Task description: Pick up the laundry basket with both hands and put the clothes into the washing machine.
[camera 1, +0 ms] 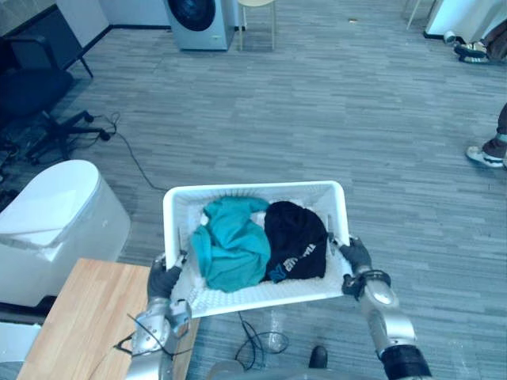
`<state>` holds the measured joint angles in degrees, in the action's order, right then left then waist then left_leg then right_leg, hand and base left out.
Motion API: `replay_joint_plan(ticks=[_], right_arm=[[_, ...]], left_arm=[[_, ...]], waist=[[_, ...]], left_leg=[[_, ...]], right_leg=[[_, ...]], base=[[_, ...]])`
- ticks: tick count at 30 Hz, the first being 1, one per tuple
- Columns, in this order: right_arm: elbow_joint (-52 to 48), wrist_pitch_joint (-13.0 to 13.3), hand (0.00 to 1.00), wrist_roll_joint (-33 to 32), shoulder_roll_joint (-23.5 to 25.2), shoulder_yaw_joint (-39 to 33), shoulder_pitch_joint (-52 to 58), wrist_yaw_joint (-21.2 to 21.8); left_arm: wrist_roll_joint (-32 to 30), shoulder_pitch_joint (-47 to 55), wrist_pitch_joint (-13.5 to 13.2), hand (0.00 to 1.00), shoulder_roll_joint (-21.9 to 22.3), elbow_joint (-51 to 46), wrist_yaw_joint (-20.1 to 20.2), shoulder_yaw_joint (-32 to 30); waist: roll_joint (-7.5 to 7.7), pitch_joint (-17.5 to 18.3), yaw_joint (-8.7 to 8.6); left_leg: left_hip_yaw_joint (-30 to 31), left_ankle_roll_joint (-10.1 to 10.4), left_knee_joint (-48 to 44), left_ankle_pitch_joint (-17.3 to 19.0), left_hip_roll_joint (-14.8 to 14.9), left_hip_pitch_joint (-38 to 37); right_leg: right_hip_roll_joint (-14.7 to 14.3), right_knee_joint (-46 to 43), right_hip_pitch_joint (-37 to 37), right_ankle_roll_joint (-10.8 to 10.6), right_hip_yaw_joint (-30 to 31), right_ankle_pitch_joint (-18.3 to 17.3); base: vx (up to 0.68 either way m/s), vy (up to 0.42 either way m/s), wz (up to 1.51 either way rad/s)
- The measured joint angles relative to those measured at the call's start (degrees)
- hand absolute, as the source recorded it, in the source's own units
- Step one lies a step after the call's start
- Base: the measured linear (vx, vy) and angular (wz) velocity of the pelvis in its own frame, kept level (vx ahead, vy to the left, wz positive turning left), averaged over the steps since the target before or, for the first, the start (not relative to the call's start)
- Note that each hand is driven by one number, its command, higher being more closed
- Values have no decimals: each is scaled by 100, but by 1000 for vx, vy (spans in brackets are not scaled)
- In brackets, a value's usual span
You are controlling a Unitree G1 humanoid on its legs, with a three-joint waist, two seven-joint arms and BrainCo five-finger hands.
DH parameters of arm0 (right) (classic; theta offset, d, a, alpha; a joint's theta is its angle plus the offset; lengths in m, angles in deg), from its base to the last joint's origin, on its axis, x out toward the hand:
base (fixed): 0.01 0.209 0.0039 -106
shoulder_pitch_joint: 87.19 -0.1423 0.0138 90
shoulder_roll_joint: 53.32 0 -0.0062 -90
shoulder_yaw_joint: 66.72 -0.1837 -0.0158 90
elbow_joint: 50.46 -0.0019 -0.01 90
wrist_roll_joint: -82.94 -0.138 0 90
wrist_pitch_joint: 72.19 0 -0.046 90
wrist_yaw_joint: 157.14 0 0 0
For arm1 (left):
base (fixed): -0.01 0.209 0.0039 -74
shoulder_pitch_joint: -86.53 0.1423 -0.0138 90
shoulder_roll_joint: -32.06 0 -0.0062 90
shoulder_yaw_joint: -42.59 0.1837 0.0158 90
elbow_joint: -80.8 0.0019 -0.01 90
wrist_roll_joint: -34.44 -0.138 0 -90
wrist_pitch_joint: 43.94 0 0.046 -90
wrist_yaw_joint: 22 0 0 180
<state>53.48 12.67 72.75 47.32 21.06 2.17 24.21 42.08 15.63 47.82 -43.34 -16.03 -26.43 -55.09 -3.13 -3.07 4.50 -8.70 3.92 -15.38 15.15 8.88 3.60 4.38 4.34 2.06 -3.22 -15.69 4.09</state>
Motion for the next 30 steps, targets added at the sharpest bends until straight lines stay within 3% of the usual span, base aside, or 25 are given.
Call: replay_joint_plan(ticks=[1, 3, 5, 6, 7, 8, 10, 11, 13, 14, 15, 16, 17, 18, 19, 20, 21, 22, 24, 26, 27, 28, 29, 30], right_arm=[[-11, 1, 100, 12, 5, 2, -1, 0], [-25, -3, 100, 72, 56, 58, -5, -22], [-147, -19, 100, 79, -14, 128, -7, -38], [-184, -22, 100, 108, -11, 140, -11, -73], [-239, -22, 100, 138, 8, 119, -40, -151], [-295, -24, 100, 142, -3, 81, -44, -177], [-386, -26, 100, 140, -41, 59, -87, -247], [-386, -27, 100, 140, -53, 59, -141, -268], [-385, -27, 100, 140, -61, 57, -165, -278], [-385, -28, 100, 140, -30, 58, -161, -285], [-385, -28, 100, 143, 53, 72, -128, -286], [-392, -28, 100, 143, 62, 93, -98, -288], [-400, -28, 100, 188, 178, 88, -68, -288], [-400, -29, 100, 188, 223, 73, -26, -288], [-371, -49, 100, 197, 307, 53, 37, -287], [-360, -86, 100, 262, 433, 40, 51, -287], [-371, -86, 100, 296, 493, 59, 51, -282], [-372, -85, 100, 307, 547, 65, 51, -277], [-451, -82, 100, 307, 585, 80, 47, -262], [-577, -80, 100, 307, 570, 58, 49, -238], [-599, -79, 100, 306, 557, 50, 44, -236], [-589, -82, 100, 309, 556, 41, 48, -237], [-572, -97, 100, 323, 538, 46, 50, -237], [-566, -116, 100, 357, 545, 68, 69, -237]], left_arm=[[0, 0, 0, 100, -5, -2, 1, -42], [2, 34, 10, 100, -4, -2, 16, -141], [11, 96, 11, 100, 68, -4, 19, -149], [18, 95, 13, 100, 70, -10, 5, -205], [20, 47, 12, 100, 52, -40, -14, -196], [20, -4, 12, 100, 55, -56, -12, -180], [21, -98, 12, 100, 74, -82, -16, -157], [24, -124, 12, 100, 80, -82, -52, -156], [26, -132, 14, 100, 106, -103, -94, -148], [25, -133, 13, 100, 74, -104, -102, -151], [41, -92, 13, 100, -6, -108, -120, -147], [67, -73, 15, 100, -58, -111, -131, -124], [66, -50, 17, 100, -100, -111, -177, -120], [66, -32, 17, 100, -144, -111, -182, -121], [67, 3, 33, 100, -301, -111, -175, -121], [66, 77, 48, 100, -407, -171, -195, -145], [66, 121, 48, 100, -451, -224, -216, -178], [66, 135, 45, 100, -515, -283, -214, -200], [68, 147, 39, 100, -552, -405, -186, -194], [72, 124, 9, 100, -551, -415, -167, -195], [71, 82, 10, 100, -551, -414, -143, -208], [69, 56, 13, 100, -549, -383, -109, -210], [67, 60, 20, 100, -518, -340, -96, -227], [67, 65, 20, 100, -469, -267, -57, -314]], waist=[[-11, -8, 30], [-47, -139, 123], [-265, -259, 191], [-210, -302, 265], [-91, -338, 258], [-62, -368, 246], [82, -459, 251], [100, -472, 261], [110, -490, 336], [126, -499, 376], [358, -476, 401], [485, -446, 373], [499, -459, 363], [539, -481, 354], [635, -535, 342], [539, -595, 284], [524, -603, 257], [453, -616, 255], [418, -624, 227], [352, -610, 199], [369, -592, 116], [405, -573, 56], [428, -557, -6], [456, -523, -65]], left_leg=[[2, 33, -184, 105, 65, 50], [87, 83, -1852, 195, 383, 644], [295, 15, -2968, 63, 657, 997], [458, 78, -3641, -397, 684, 1408], [504, 54, -3820, -320, 601, 1794], [451, 50, -3722, -242, 582, 1956], [369, 54, -2378, -247, 585, 2367], [405, 194, -1502, -365, 586, 2468], [541, 382, -709, -723, 487, 2431], [611, 325, -841, -850, 384, 2379], [750, 191, -1139, -818, 75, 2358], [774, -33, -1407, -693, -6, 2372], [761, -189, -1836, -342, -95, 2333], [749, -256, -1966, -177, -137, 2217], [665, -438, -2097, 101, -225, 1862], [664, -545, -2124, 363, -226, 1488], [662, -580, -2102, 469, -190, 1294], [656, -597, -1940, 602, -90, 908], [643, -558, -1519, 724, -30, 351], [589, -447, -1177, 833, 67, -65], [561, -338, -991, 893, 72, -270], [571, -250, -869, 944, 24, -482], [580, -86, -697, 1034, -13, -828], [654, 62, -604, 1115, 15, -1218]], right_leg=[[-54, -12, -10, 49, 7, -92], [-247, -34, -212, 69, 68, -232], [-451, -35, -419, 74, 159, -344], [-429, -26, -499, 98, 256, -384], [-285, -36, -468, 82, 242, -423], [-229, -45, -455, 80, 235, -456], [-86, -29, -453, -7, 208, -541], [-33, -72, -474, -116, 193, -640], [68, -454, -454, -278, 229, -983], [168, -713, -426, -279, 302, -1208], [396, -1190, -377, -301, 399, -1551], [523, -1772, -240, -295, 420, -1682], [722, -3105, 207, -295, 497, -1623], [847, -3754, 387, -353, 554, -1500], [1123, -4889, 735, -403, 687, -924], [1159, -5734, 981, -451, 821, -549], [1116, -6120, 1136, -363, 805, -671], [947, -6480, 1402, -219, 689, -1008], [823, -6201, 1798, -48, 206, -1340], [620, -4597, 2111, 46, -234, -1362], [469, -2929, 2149, -25, -323, -1096], [426, -1955, 2193, -159, -317, -813], [374, -1494, 2311, -174, -315, -618], [284, -1485, 2351, -8, -365, -549]], base=[[-36, -34, -13], [-20, -70, -14], [16, -2, -27], [86, 72, -21], [101, 59, -2], [106, 58, 22], [157, 113, 8], [209, 172, -5], [263, 221, -17], [357, 288, -19], [408, 255, -9], [524, 297, 0], [454, 256, 7], [486, 299, 17], [646, 299, 17], [671, 241, 13], [571, 144, -2], [557, 98, -2], [616, 70, 2], [526, 8, 5], [495, -14, 25], [811, -90, 34], [871, -161, 36], [895, -195, 32]])
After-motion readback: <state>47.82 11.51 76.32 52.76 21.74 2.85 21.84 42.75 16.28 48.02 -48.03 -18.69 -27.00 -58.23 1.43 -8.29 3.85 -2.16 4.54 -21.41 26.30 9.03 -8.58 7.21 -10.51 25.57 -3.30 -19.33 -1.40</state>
